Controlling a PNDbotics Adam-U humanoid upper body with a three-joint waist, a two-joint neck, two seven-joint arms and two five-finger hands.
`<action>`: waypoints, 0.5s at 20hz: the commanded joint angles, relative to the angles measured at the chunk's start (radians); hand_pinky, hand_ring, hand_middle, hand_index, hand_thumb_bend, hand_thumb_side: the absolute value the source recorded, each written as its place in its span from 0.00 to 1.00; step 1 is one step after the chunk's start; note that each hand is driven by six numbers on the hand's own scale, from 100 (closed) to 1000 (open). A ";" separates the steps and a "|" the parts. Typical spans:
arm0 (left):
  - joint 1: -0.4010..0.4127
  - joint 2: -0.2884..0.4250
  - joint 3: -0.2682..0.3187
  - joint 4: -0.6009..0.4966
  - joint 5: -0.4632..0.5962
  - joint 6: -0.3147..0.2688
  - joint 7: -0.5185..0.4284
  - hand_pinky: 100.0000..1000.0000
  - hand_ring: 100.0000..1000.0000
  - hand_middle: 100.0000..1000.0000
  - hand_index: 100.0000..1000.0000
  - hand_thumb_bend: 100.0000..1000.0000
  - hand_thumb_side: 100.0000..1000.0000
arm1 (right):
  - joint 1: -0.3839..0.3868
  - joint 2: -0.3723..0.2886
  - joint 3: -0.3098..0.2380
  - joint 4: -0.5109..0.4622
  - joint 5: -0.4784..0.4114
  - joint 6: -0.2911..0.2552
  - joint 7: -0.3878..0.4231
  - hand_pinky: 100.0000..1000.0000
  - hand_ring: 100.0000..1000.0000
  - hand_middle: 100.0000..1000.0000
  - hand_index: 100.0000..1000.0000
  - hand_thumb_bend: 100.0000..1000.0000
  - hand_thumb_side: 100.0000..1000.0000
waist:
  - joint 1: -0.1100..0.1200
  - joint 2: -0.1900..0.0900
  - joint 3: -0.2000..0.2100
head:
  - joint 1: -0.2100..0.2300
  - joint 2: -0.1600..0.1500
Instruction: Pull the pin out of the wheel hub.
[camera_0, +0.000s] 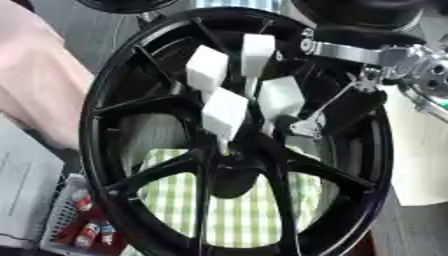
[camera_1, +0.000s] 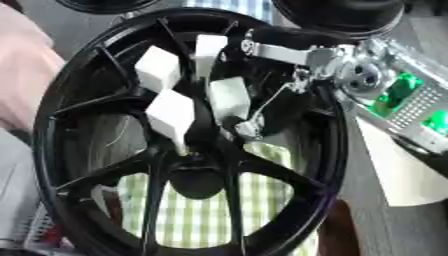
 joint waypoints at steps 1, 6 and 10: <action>-0.005 0.016 0.004 -0.015 -0.002 -0.002 -0.003 0.71 0.74 0.69 0.65 0.27 0.71 | -0.010 -0.019 -0.020 -0.016 -0.039 0.010 -0.018 0.73 0.59 0.35 0.54 0.06 0.00 | 0.005 -0.020 -0.001 | 0.003 -0.010; -0.004 0.018 0.006 -0.015 -0.002 -0.004 -0.002 0.71 0.74 0.69 0.65 0.27 0.71 | -0.005 -0.051 -0.054 -0.024 -0.081 0.008 -0.052 0.72 0.56 0.30 0.49 0.03 0.00 | 0.008 -0.026 -0.004 | 0.006 -0.006; -0.003 0.020 0.008 -0.015 -0.001 -0.005 0.000 0.71 0.74 0.69 0.65 0.27 0.71 | 0.015 -0.088 -0.103 -0.024 -0.119 0.005 -0.077 0.71 0.55 0.27 0.46 0.03 0.00 | 0.010 -0.031 -0.006 | 0.005 -0.004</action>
